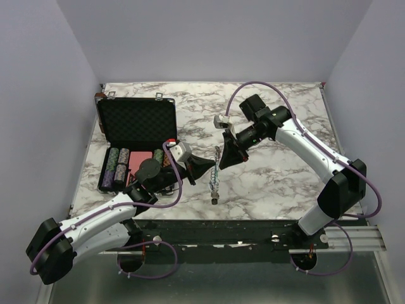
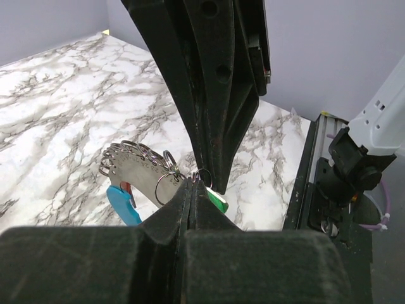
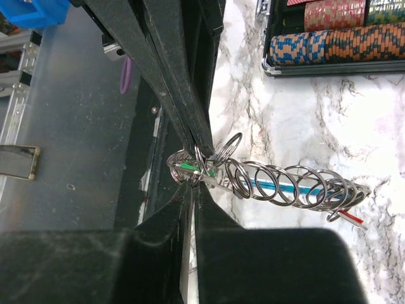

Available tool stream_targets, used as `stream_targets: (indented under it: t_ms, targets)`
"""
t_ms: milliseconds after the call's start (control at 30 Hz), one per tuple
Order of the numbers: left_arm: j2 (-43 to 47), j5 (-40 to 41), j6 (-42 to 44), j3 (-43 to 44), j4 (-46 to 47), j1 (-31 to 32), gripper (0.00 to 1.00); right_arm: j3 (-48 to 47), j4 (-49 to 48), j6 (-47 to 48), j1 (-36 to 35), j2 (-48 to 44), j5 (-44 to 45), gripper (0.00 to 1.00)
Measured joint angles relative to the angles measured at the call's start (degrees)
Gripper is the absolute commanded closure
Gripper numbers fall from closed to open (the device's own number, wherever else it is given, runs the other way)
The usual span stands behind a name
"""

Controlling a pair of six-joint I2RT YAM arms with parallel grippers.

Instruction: Put the keys on the keyring

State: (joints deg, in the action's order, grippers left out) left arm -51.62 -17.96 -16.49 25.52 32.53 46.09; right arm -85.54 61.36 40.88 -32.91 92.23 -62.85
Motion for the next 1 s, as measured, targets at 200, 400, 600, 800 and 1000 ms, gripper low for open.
stream_targets:
  t_ms: [200, 400, 600, 800, 1000]
  targets:
    - [0.33, 0.90, -0.79, -0.81, 1.77, 0.00, 1.00, 0.02, -0.33, -0.90, 0.13, 0.00, -0.26, 1.00]
    - [0.98, 1.95, -1.64, -2.27, 4.55, 0.00, 1.00, 1.03, -1.97, -3.15, 1.27, 0.00, -2.54, 1.00]
    - [1.16, 2.93, -2.47, -4.44, 8.50, 0.00, 1.00, 3.06, -3.91, -6.16, 1.99, 0.00, -5.11, 1.00]
    - [1.14, 3.43, -3.65, -5.46, 12.63, -0.02, 1.00, 5.40, -6.32, -9.03, 2.12, 0.02, -7.15, 1.00]
    - [1.14, 3.45, -4.17, -5.51, 14.91, -0.15, 1.00, 5.49, -6.21, -8.70, 2.23, 0.02, -7.91, 0.66]
